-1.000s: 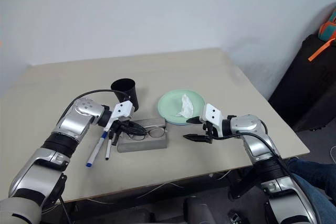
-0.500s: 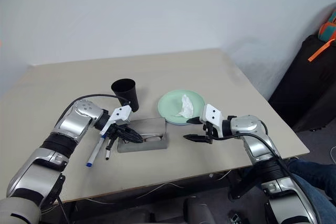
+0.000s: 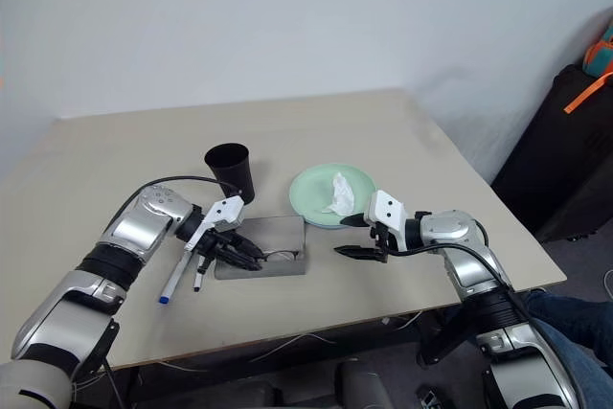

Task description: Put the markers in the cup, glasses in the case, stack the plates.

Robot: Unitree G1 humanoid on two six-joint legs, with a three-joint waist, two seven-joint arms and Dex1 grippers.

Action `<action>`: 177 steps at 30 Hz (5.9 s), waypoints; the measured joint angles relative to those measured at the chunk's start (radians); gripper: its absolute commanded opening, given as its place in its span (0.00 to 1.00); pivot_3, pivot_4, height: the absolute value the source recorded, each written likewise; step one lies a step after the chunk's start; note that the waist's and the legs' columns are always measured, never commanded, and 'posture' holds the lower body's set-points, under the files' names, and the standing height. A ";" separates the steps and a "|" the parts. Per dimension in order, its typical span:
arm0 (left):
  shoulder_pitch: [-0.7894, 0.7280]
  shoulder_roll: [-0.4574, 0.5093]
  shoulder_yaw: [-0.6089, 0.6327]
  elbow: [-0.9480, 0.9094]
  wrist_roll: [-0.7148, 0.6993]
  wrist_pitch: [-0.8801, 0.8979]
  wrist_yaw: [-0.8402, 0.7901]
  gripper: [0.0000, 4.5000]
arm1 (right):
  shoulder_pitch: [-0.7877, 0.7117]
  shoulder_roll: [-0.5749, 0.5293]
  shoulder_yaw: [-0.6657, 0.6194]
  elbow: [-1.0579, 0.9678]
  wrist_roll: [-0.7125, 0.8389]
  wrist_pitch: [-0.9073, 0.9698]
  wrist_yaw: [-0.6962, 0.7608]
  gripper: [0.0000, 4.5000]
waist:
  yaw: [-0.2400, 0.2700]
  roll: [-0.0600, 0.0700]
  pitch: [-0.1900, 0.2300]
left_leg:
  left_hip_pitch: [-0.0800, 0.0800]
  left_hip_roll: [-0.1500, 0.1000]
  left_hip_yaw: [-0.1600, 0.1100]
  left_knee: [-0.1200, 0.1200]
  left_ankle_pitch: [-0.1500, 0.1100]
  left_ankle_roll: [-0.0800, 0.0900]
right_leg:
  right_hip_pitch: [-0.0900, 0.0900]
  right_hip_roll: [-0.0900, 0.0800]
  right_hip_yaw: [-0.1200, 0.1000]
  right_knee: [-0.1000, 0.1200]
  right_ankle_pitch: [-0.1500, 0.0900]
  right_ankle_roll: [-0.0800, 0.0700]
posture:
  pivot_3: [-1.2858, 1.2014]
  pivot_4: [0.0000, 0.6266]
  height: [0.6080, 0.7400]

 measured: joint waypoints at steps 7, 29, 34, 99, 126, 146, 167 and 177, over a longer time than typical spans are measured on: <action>-0.010 -0.032 0.042 0.025 0.014 -0.034 0.038 0.43 | 0.000 0.000 0.001 0.000 0.000 0.000 0.001 0.68 | 0.000 0.000 0.000 | 0.000 0.000 0.000 0.000 0.000 0.000 | 0.000 0.000 0.000 0.000 0.000 0.000 | 0.52 0.00 1.00; -0.202 -0.105 0.116 0.377 0.206 -0.338 0.402 0.00 | -0.009 0.001 0.006 0.011 0.007 -0.007 0.027 0.68 | 0.001 0.000 0.000 | 0.000 -0.001 0.000 0.000 0.000 0.000 | 0.001 0.000 0.000 0.000 0.000 0.000 | 0.52 0.00 1.00; -0.231 -0.129 0.112 0.476 0.264 -0.376 0.449 0.00 | -0.009 0.001 0.005 0.008 0.007 -0.006 0.028 0.68 | 0.002 -0.001 0.000 | -0.001 -0.001 0.000 0.000 0.000 0.001 | 0.001 0.000 0.000 0.000 0.000 0.001 | 0.52 0.00 1.00; 0.561 -0.325 0.514 -1.009 0.107 0.920 1.392 0.71 | -0.098 0.037 0.026 0.155 0.000 -0.053 0.111 0.68 | -0.001 -0.002 0.000 | 0.009 -0.001 -0.001 -0.003 -0.001 0.001 | 0.004 0.000 0.000 0.001 0.000 0.001 | 0.52 0.00 1.00; 0.508 -0.428 0.532 -1.053 0.092 1.183 1.484 0.71 | -0.121 0.049 0.029 0.178 -0.002 -0.075 0.097 0.68 | 0.000 -0.002 0.000 | 0.009 -0.003 -0.001 -0.004 -0.001 0.001 | 0.005 0.000 0.001 -0.001 0.000 0.001 | 0.52 0.00 1.00; 0.424 -0.425 0.557 -0.923 0.075 1.211 1.472 0.59 | -0.122 0.052 0.029 0.178 -0.002 -0.075 0.086 0.68 | -0.001 -0.002 0.000 | 0.009 -0.003 -0.002 -0.004 -0.001 0.001 | 0.005 0.000 0.001 -0.001 0.000 0.001 | 0.52 0.00 1.00; 0.387 -0.376 0.561 -0.840 0.039 1.180 1.451 0.01 | -0.122 0.055 0.029 0.178 -0.003 -0.078 0.065 0.68 | -0.002 -0.002 0.000 | 0.009 -0.003 -0.003 -0.005 -0.001 0.001 | 0.005 0.000 0.001 -0.001 0.000 0.001 | 0.52 0.00 1.00; 0.361 -0.226 0.502 -0.810 0.009 0.991 1.324 0.01 | -0.122 0.055 0.029 0.178 -0.004 -0.082 0.063 0.68 | -0.001 -0.002 0.000 | 0.009 -0.003 -0.002 -0.006 -0.001 0.000 | 0.003 0.000 0.001 -0.002 0.000 0.001 | 0.52 0.00 1.00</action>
